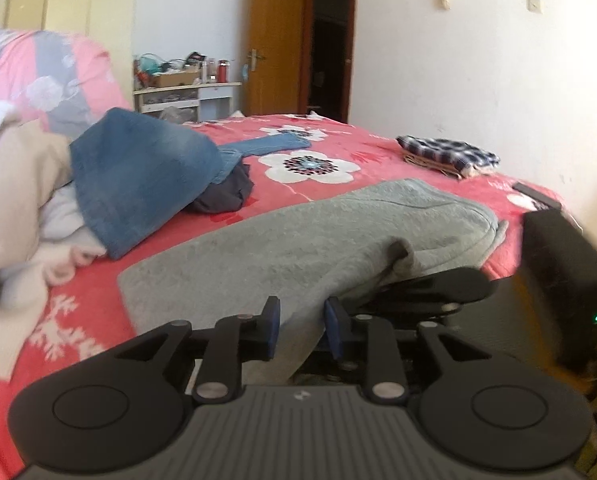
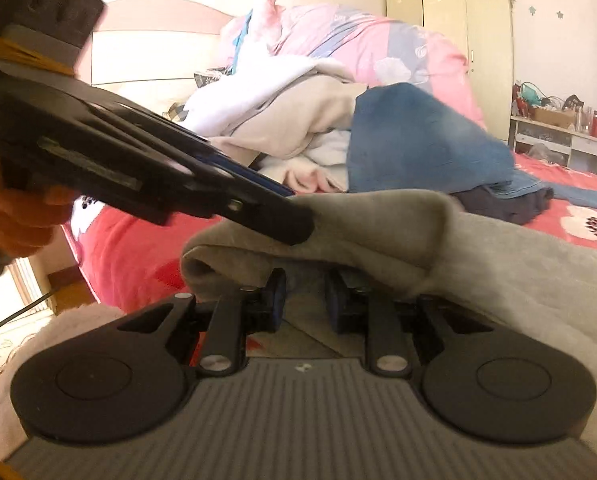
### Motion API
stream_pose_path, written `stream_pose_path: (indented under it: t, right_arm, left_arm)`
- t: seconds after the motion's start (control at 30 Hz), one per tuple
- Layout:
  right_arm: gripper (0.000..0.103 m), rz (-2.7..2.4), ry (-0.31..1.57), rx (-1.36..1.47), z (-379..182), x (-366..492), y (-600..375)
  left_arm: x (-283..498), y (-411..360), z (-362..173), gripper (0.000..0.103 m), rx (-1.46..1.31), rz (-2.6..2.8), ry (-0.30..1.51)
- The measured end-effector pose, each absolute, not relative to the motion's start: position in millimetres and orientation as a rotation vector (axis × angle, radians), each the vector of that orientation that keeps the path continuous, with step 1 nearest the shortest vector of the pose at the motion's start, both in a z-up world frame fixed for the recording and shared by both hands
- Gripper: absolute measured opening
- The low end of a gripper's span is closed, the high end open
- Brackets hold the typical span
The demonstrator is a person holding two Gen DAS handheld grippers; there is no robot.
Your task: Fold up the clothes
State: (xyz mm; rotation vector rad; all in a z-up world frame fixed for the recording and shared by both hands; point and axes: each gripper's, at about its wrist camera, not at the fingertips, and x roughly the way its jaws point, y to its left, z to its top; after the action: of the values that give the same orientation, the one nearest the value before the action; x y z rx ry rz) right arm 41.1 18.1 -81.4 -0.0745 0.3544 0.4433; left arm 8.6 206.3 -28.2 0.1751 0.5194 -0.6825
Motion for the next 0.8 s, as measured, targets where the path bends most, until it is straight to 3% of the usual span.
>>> stream_pose_path:
  t: [0.2,0.27,0.37,0.53,0.67,0.8]
  right_arm:
    - [0.022,0.435,0.381,0.056,-89.8,57.7,13.9]
    - [0.031,0.458,0.347,0.012,-87.5,36.1,14.2]
    - [0.032,0.437,0.305,-0.068,-85.6,11.8,12.0]
    - [0.034,0.294,0.369,0.037,-96.3,17.1,-19.1]
    - [0.048,0.304,0.353,0.001,-85.0,2.6,-21.5]
    - [0.049,0.328,0.387,-0.024,-74.5,-16.5,-40.2]
  left_arm:
    - [0.1,215.0,-37.8,0.041,0.206,-0.607,0.520]
    - [-1.8,210.0,-44.1,0.046,0.240,-0.591,0.513]
    - [-3.1,203.6,-52.1,0.050,0.269,-0.583,0.500]
    - [-2.5,198.7,-61.6,0.050,0.299,-0.564,0.501]
    - [-4.6,201.3,-64.7,0.053,0.306,-0.543,0.499]
    - [-9.4,211.1,-65.0,0.053,0.279,-0.514,0.507]
